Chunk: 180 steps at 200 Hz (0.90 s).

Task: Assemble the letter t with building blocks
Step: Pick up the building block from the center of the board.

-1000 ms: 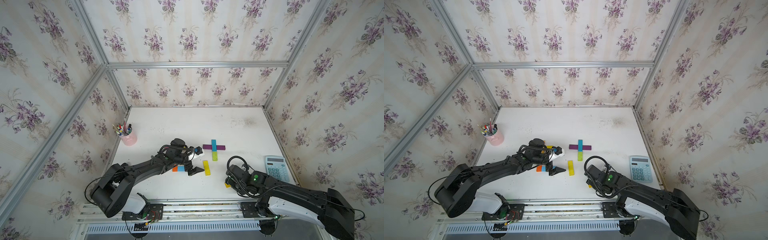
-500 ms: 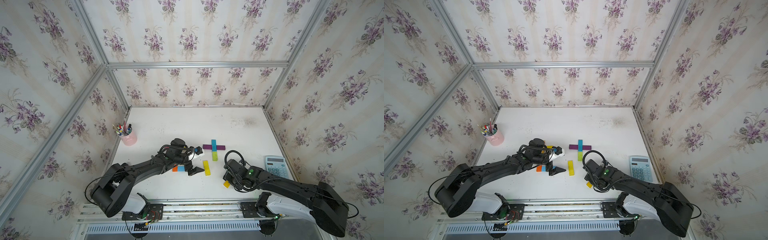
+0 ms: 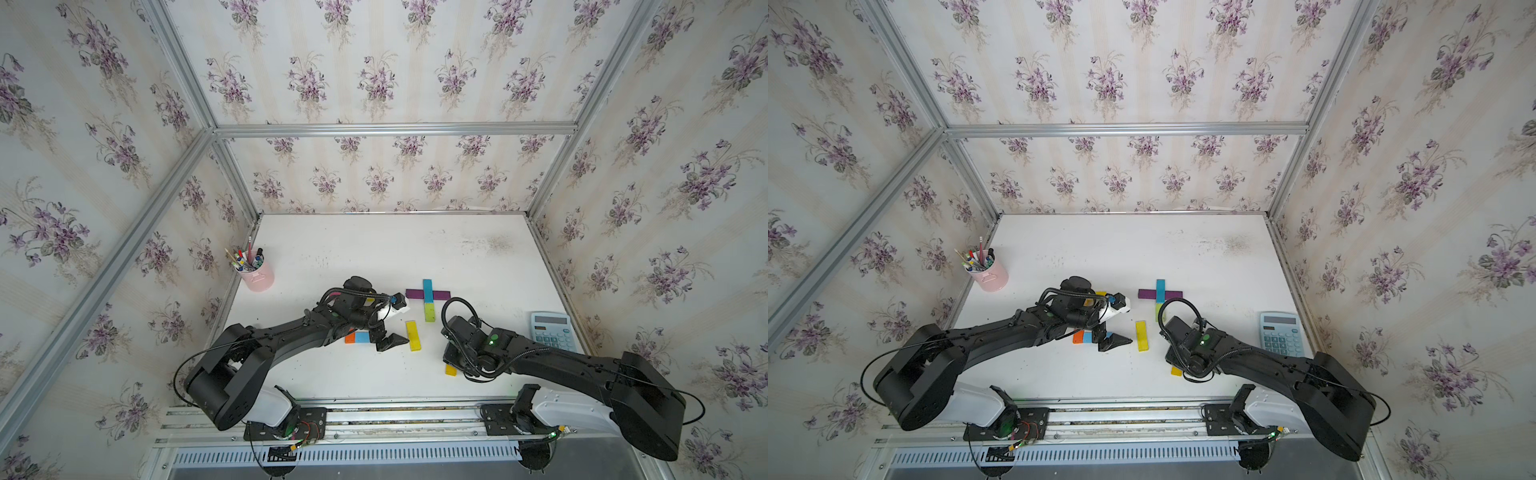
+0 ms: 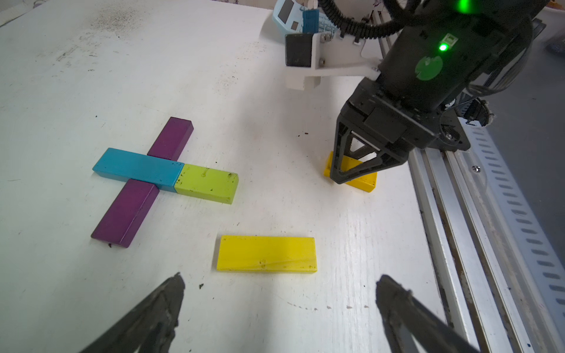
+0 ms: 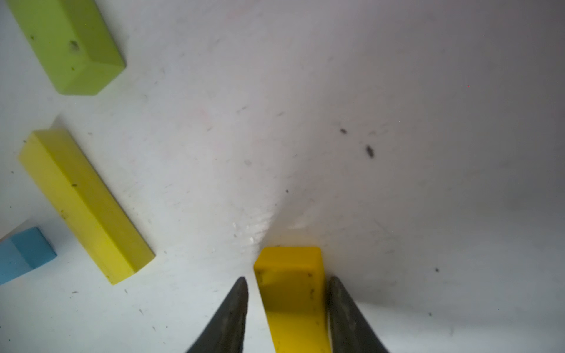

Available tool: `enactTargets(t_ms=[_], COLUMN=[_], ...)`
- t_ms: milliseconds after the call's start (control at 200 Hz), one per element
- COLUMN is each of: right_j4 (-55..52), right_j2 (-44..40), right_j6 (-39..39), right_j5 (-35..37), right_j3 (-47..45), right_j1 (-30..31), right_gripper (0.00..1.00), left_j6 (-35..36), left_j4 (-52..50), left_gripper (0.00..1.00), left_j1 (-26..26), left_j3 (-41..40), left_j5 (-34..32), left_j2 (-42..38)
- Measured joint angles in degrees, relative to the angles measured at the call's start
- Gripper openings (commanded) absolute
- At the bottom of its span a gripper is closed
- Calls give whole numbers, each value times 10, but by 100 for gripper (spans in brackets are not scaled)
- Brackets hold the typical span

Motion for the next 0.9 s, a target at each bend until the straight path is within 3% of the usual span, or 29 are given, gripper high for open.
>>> enactTargets(t_ms=[330,570,899], right_j4=[-22,-34,-54], right_j2=[49,60,71], right_j6=[-37,-47,-82], right_j5=[-5,-1,8], right_j3=[30,32,59], right_j1=[19,20,18], right_gripper=[42,25,13], left_j6=[2,5,5], left_j4=[-6,-12,-30], left_gripper=[100,100,100], left_j1=[0,-1,-1], left_j3=[11,15,27], left_j5=[0,0,-6], left_j2=[15,24,28])
